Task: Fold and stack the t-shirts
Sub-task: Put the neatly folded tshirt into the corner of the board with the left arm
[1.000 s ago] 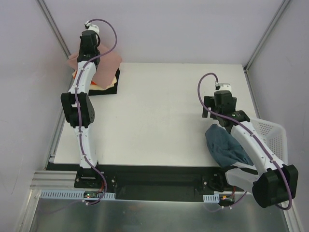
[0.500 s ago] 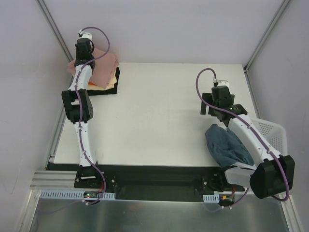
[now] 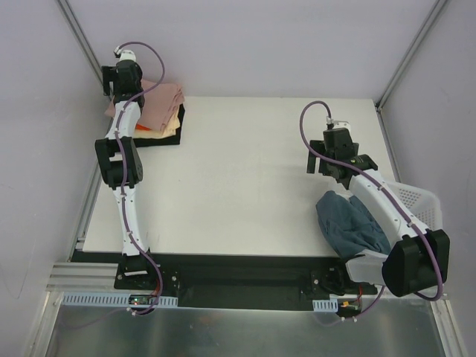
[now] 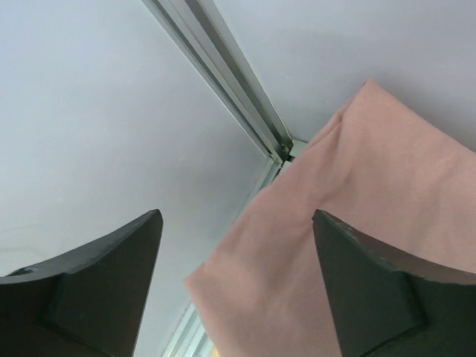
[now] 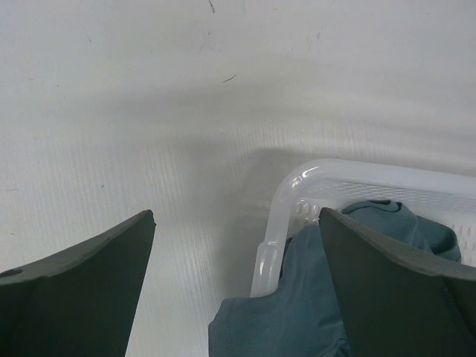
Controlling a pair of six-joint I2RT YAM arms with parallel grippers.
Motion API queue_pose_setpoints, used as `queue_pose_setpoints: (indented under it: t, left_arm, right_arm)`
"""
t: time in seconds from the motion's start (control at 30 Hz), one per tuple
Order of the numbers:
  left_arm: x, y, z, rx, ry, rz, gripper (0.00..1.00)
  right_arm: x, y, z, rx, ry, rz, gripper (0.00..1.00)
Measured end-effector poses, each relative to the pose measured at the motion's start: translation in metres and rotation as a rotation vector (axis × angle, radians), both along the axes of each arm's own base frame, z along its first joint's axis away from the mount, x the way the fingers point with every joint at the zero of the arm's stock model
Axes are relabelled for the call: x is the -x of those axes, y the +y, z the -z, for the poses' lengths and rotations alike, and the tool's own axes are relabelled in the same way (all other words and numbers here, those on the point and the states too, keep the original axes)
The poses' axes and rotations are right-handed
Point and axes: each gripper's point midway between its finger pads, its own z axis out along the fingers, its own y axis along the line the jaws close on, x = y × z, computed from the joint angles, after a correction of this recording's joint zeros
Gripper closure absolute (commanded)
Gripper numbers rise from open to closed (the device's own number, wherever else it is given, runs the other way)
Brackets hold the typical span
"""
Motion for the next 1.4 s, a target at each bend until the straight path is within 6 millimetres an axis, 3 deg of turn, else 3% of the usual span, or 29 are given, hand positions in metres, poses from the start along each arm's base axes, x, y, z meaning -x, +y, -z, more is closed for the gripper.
queue_pose_setpoints:
  t: [0.03,0.23,0.4,0.67,0.9,1.03,1.17,1.3,1.4]
  left_arm:
    - [0.001,0.001,-0.002,0.001,-0.005,-0.006,0.01]
    - [0.023,-0.009,-0.006,0.029,0.013,-0.012,0.01]
    - [0.049,-0.036,-0.034,0.031,-0.003,-0.010,0.01]
    - [0.092,-0.153,-0.085,0.156,-0.072,0.165,0.01]
    - [0.163,-0.214,-0.103,0.358,-0.053,0.286,0.01]
    - [0.226,-0.242,-0.078,0.537,0.001,0.328,0.01]
    - [0.289,-0.254,-0.019,0.700,0.127,0.287,0.01]
    - [0.323,-0.251,0.027,0.771,0.237,0.211,0.01]
    - [0.334,-0.251,0.032,0.794,0.248,0.207,0.01]
  right_arm:
    - [0.000,0.000,0.000,0.000,-0.001,0.001,0.03]
    - [0.001,-0.001,-0.003,-0.004,-0.011,0.006,0.04]
    - [0.011,-0.004,-0.012,-0.016,-0.049,0.006,0.03]
    - [0.028,-0.005,-0.026,-0.049,-0.112,-0.015,0.03]
    - [0.043,-0.001,-0.015,-0.100,-0.149,-0.042,0.04]
    - [0.052,0.002,0.013,-0.129,-0.138,-0.057,0.03]
    - [0.059,0.007,0.040,-0.161,-0.098,-0.066,0.03]
    - [0.054,0.016,0.042,-0.204,-0.120,-0.087,0.04]
    - [0.050,0.018,0.039,-0.218,-0.147,-0.088,0.03]
